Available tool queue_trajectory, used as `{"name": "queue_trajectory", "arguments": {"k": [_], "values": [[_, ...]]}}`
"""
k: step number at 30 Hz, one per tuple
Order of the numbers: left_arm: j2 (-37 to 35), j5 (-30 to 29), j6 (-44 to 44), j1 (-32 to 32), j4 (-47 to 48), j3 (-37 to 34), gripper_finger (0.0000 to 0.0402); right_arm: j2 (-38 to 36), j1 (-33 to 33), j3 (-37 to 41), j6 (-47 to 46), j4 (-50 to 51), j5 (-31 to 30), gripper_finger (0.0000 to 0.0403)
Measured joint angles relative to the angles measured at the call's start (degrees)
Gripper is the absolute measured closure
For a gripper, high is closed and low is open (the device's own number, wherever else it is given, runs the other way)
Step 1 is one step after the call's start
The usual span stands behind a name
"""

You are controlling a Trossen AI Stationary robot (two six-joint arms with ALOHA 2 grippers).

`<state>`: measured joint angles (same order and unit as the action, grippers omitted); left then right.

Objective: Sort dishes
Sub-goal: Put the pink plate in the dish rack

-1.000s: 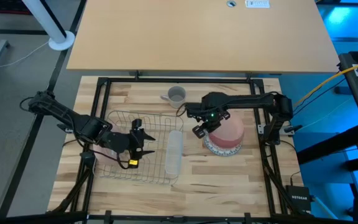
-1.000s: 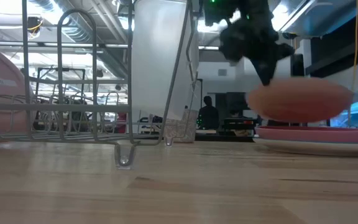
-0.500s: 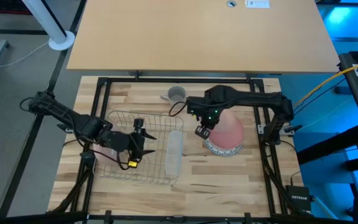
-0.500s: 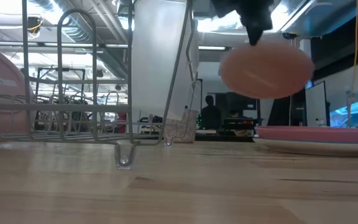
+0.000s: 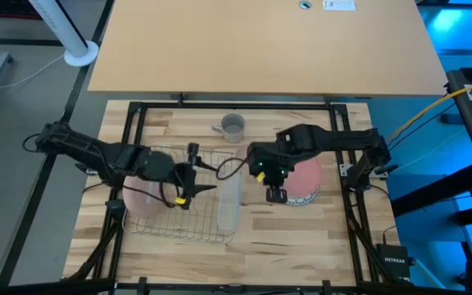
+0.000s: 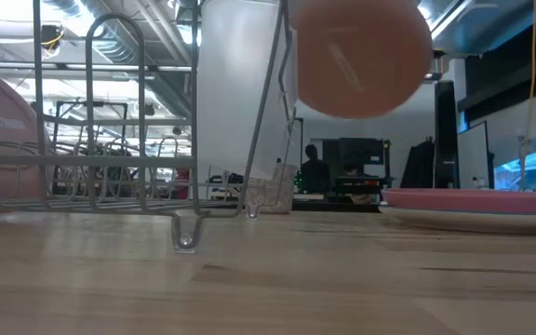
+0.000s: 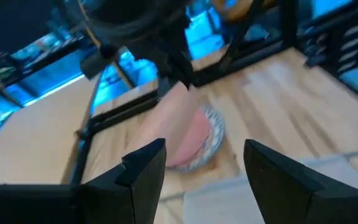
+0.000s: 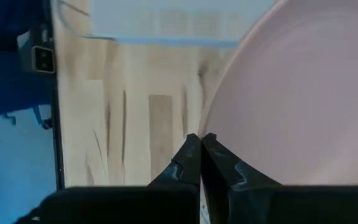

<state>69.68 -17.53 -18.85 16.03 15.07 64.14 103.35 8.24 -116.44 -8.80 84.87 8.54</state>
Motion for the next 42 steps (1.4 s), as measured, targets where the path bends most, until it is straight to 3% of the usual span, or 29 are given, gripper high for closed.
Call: {"name": "queue_trajectory", "arguments": {"k": [10,21,25,34,42], "values": [[3.66,20.69,-2.16,-9.46,-4.05,0.0,0.0194,0.0,4.27,0.0,5.02,-5.78,-0.03,0.04],[9.75,32.59,-3.84,-12.86,-3.6,0.0,0.0194,0.0,4.95,0.0,6.32,-8.64,1.58,0.0401],[10.08,34.08,-3.61,-13.06,-3.39,0.0,0.0215,0.0,4.91,0.0,6.34,-8.64,1.57,0.0401],[10.08,34.08,-4.06,-13.09,-3.19,0.0,0.0316,0.0,4.88,0.02,8.89,-11.2,0.94,0.0401],[10.06,34.08,-4.09,-13.09,-3.29,0.0,0.034,0.0,4.89,0.02,10.81,-13.34,-1.13,0.0401]]}}
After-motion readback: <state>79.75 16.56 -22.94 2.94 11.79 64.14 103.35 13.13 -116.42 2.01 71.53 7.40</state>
